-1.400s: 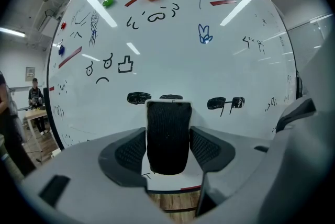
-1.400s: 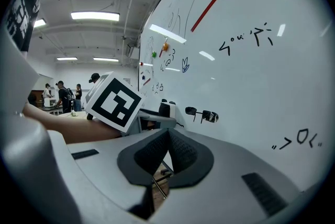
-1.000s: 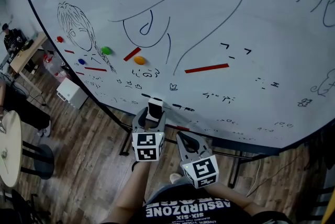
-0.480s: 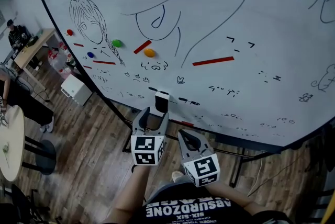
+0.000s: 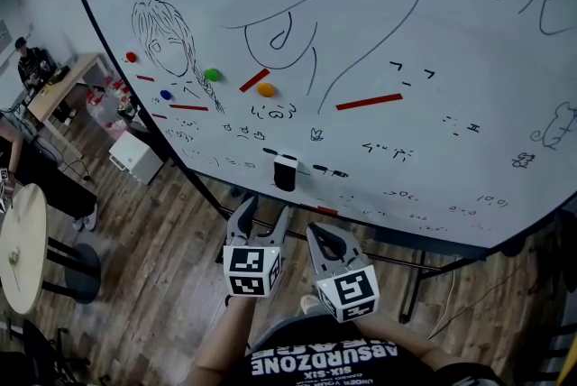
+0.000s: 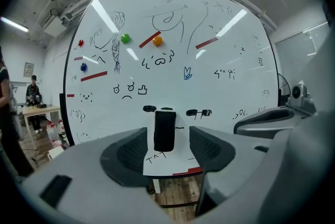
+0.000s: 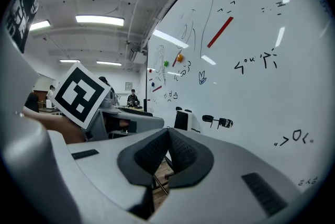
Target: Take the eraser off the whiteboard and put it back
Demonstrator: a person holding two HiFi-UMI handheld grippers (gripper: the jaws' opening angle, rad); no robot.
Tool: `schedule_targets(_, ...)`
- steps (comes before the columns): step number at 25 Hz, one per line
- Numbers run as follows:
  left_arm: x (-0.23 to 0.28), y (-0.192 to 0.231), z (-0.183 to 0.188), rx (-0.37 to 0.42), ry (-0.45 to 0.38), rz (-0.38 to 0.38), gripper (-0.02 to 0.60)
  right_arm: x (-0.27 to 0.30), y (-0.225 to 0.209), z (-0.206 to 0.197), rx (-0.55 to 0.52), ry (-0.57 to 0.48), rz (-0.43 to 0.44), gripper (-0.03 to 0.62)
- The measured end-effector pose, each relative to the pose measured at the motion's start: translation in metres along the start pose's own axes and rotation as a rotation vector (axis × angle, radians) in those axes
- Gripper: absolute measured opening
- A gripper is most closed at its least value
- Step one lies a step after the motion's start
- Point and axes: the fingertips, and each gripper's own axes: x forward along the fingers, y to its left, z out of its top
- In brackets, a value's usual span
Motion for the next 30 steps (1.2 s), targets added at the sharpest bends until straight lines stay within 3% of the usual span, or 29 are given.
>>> schedule_targets(7, -0.017, 0.0, -0.006, -0.011, 0.007, -0.014, 0.235, -0.002, 0.008, 0.003, -0.003, -0.001, 0.004, -0.002)
schedule_targets(15, -0.037, 0.001, -0.006, -0.029, -0.044, 0.0, 0.028, -0.008, 0.017, 0.003, -0.014, 0.008, 0.017, -0.002)
schedule_targets(30, -0.057, -0.01, -0.02, -0.061, -0.035, -0.007, 0.008, -0.018, 0.029, -0.01, -0.008, 0.046, 0.037, -0.002)
